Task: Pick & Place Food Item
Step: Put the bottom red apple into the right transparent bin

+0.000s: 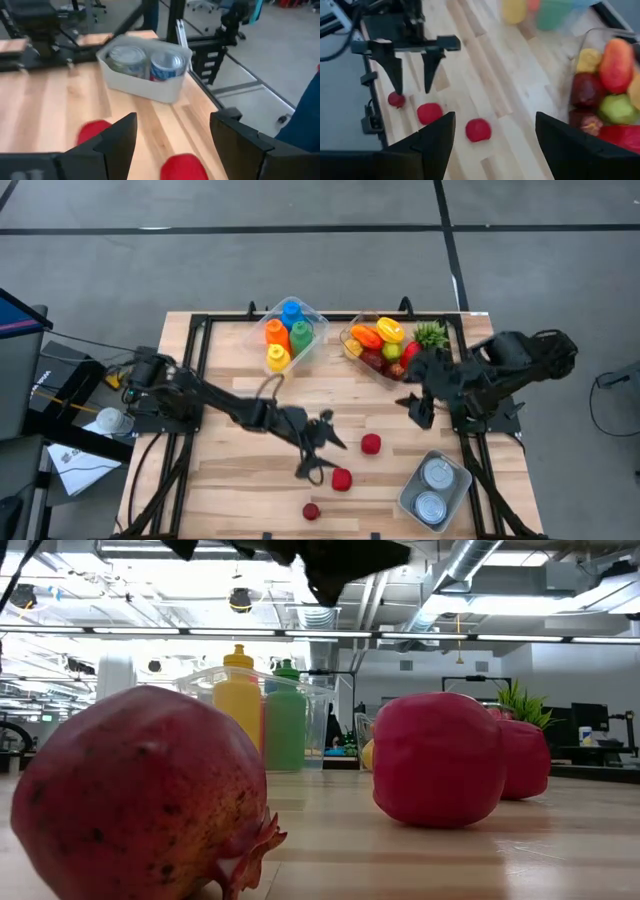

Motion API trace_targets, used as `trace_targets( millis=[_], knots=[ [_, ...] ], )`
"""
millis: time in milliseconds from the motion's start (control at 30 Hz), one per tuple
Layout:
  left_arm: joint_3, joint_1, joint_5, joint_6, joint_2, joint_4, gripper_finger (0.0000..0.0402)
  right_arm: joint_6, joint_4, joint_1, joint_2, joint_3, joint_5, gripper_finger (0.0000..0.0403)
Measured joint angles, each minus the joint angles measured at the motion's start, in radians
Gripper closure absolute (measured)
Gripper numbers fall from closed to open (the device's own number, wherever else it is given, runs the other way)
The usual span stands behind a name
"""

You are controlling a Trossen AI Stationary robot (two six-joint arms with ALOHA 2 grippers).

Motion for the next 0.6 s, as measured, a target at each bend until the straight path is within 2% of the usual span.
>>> trace_targets(
  millis=[233, 333, 467, 600],
  knots=[
    [0.006, -0.100, -0.085, -0.045, 0.161, 0.173, 0.0159, 0.081, 0.000, 0.108, 0.062, 0.000, 0.048, 0.0138],
    [0.007, -0.145, -0.171, -0.059, 0.211, 0.225, 0.0145, 0.092, 0.004, 0.136, 0.096, 0.000, 0.051, 0.0138],
    [0.012, -0.182, -0.310, -0.057, 0.285, 0.244, 0.0122, 0.111, 0.004, 0.164, 0.140, 0.000, 0.050, 0.0138],
    [0.042, -0.184, -0.332, -0.112, 0.345, 0.247, 0.0102, 0.128, 0.007, 0.189, 0.177, 0.000, 0.049, 0.0138]
  ],
)
